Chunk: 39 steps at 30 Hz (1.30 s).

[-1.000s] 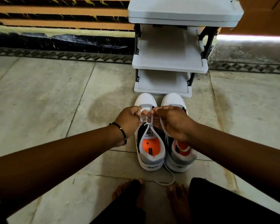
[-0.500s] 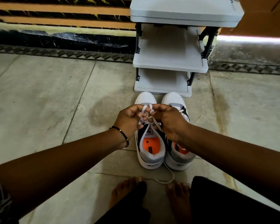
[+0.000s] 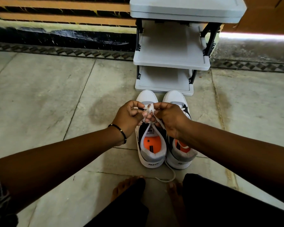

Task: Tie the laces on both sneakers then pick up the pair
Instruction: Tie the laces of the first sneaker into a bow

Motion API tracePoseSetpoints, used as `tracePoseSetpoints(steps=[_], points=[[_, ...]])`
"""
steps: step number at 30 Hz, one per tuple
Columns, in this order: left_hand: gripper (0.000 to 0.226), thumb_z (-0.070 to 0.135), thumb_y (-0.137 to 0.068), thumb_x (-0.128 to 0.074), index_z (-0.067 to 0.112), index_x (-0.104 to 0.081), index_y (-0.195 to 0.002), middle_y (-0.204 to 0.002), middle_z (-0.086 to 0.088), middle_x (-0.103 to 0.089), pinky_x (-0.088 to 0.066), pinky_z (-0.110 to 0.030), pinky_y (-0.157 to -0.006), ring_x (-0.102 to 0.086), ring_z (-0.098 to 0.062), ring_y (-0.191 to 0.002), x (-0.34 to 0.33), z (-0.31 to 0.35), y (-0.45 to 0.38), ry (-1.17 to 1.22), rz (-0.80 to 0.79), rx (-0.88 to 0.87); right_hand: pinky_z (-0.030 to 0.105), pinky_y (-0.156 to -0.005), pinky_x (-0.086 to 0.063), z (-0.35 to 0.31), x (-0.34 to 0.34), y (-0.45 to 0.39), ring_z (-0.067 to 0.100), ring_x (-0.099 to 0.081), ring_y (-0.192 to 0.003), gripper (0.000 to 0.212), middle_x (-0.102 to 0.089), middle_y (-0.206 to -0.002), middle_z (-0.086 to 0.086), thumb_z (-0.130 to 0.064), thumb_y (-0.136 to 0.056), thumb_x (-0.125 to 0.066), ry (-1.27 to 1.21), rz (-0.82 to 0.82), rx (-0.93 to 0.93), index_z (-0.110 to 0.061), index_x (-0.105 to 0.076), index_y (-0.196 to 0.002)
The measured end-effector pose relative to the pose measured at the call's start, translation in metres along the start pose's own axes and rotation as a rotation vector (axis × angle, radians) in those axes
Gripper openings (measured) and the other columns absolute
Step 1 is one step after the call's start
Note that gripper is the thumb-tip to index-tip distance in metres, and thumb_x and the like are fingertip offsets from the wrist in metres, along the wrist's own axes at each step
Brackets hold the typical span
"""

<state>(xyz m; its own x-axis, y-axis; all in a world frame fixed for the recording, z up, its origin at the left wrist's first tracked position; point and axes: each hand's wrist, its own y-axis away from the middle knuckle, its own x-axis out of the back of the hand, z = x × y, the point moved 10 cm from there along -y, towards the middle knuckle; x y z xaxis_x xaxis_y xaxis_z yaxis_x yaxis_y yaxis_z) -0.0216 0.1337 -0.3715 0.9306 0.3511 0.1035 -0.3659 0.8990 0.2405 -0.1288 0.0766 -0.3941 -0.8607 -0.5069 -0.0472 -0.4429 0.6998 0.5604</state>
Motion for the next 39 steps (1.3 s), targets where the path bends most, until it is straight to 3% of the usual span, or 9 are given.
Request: tracePoseSetpoints(steps=[5,11,16,21,24,28,30,35,39], points=[[0.020,0.004,-0.086,-0.057,0.013,-0.048,-0.102,-0.059,0.007,-0.067,-0.043,-0.010,-0.046,-0.060,0.000,-0.052,-0.011,0.004,0.004,-0.072,-0.102,-0.001,0.027,-0.047,-0.044,0.000,0.001,0.000,0.019,-0.057,-0.043,0.018,-0.059,-0.061,0.014,0.009,-0.084,-0.052,-0.032,0.028,-0.018,-0.006,-0.048,-0.093],[0.041,0.009,-0.085,-0.061,0.007,-0.044,-0.122,-0.078,-0.002,-0.069,-0.042,-0.003,-0.047,-0.062,0.006,-0.053,-0.008,-0.006,0.002,-0.123,-0.111,0.109,0.025,-0.049,-0.055,-0.012,-0.002,0.004,0.019,-0.063,-0.044,0.010,-0.065,-0.062,0.013,0.009,-0.082,-0.056,0.002,-0.073,0.147,0.001,-0.061,-0.082],[0.022,0.003,-0.084,-0.061,-0.001,-0.056,-0.104,-0.059,0.004,-0.068,-0.041,-0.004,-0.043,-0.062,0.004,-0.046,-0.009,0.003,-0.001,-0.125,-0.114,0.080,0.024,-0.055,-0.057,-0.031,-0.006,0.003,0.028,-0.070,-0.062,0.020,-0.072,-0.063,0.011,0.015,-0.078,-0.055,0.284,-0.189,0.342,0.002,-0.069,-0.084],[0.021,0.005,-0.082,-0.064,-0.005,-0.059,-0.099,-0.069,-0.010,-0.067,-0.043,-0.007,-0.044,-0.061,0.003,-0.044,0.000,0.008,-0.006,-0.151,-0.051,0.059,0.027,-0.068,-0.055,-0.050,-0.019,0.010,0.013,-0.069,-0.072,0.036,-0.072,-0.077,0.007,0.023,-0.069,-0.055,0.530,-0.337,0.477,-0.003,-0.068,-0.089],[0.008,0.008,-0.079,-0.068,0.008,-0.061,-0.083,-0.056,0.002,-0.063,-0.041,-0.005,-0.042,-0.057,0.004,-0.041,0.009,0.006,-0.009,-0.201,0.008,0.050,0.033,-0.078,-0.056,-0.046,-0.024,0.013,0.022,-0.071,-0.081,0.026,-0.072,-0.092,0.018,0.009,-0.073,-0.069,0.585,-0.417,0.452,-0.008,-0.064,-0.093],[0.016,0.005,-0.083,-0.063,0.015,-0.055,-0.073,-0.057,0.001,-0.064,-0.039,-0.004,-0.042,-0.059,0.003,-0.041,0.001,0.004,-0.005,-0.190,-0.045,0.049,0.030,-0.063,-0.052,-0.049,-0.019,0.014,0.022,-0.070,-0.068,0.007,-0.074,-0.080,0.017,-0.005,-0.077,-0.070,0.731,-0.251,0.579,-0.008,-0.067,-0.082],[0.017,0.004,-0.086,-0.058,0.014,-0.053,-0.074,-0.061,0.001,-0.066,-0.039,-0.003,-0.042,-0.061,0.004,-0.044,-0.002,0.004,-0.003,-0.156,-0.078,0.049,0.027,-0.061,-0.050,-0.048,-0.015,0.010,0.013,-0.068,-0.064,0.001,-0.073,-0.076,0.019,-0.007,-0.079,-0.068,0.729,-0.200,0.572,-0.007,-0.067,-0.078],[0.018,0.014,-0.089,-0.055,0.022,-0.050,-0.074,-0.088,-0.022,-0.070,-0.042,-0.011,-0.045,-0.064,-0.015,-0.063,0.003,0.005,-0.006,-0.243,-0.063,0.022,0.034,-0.062,-0.061,-0.032,-0.009,0.002,0.034,-0.070,-0.069,0.007,-0.069,-0.078,0.029,-0.001,-0.083,-0.063,0.398,-0.250,0.348,0.003,-0.059,-0.079],[0.019,0.006,-0.088,-0.056,0.018,-0.050,-0.075,-0.065,-0.004,-0.068,-0.043,-0.009,-0.041,-0.063,0.000,-0.047,-0.003,0.008,-0.005,-0.189,-0.116,0.001,0.033,-0.058,-0.056,-0.032,-0.011,0.003,0.025,-0.066,-0.061,0.006,-0.069,-0.076,0.024,-0.001,-0.083,-0.062,0.447,-0.266,0.349,0.000,-0.064,-0.088]])
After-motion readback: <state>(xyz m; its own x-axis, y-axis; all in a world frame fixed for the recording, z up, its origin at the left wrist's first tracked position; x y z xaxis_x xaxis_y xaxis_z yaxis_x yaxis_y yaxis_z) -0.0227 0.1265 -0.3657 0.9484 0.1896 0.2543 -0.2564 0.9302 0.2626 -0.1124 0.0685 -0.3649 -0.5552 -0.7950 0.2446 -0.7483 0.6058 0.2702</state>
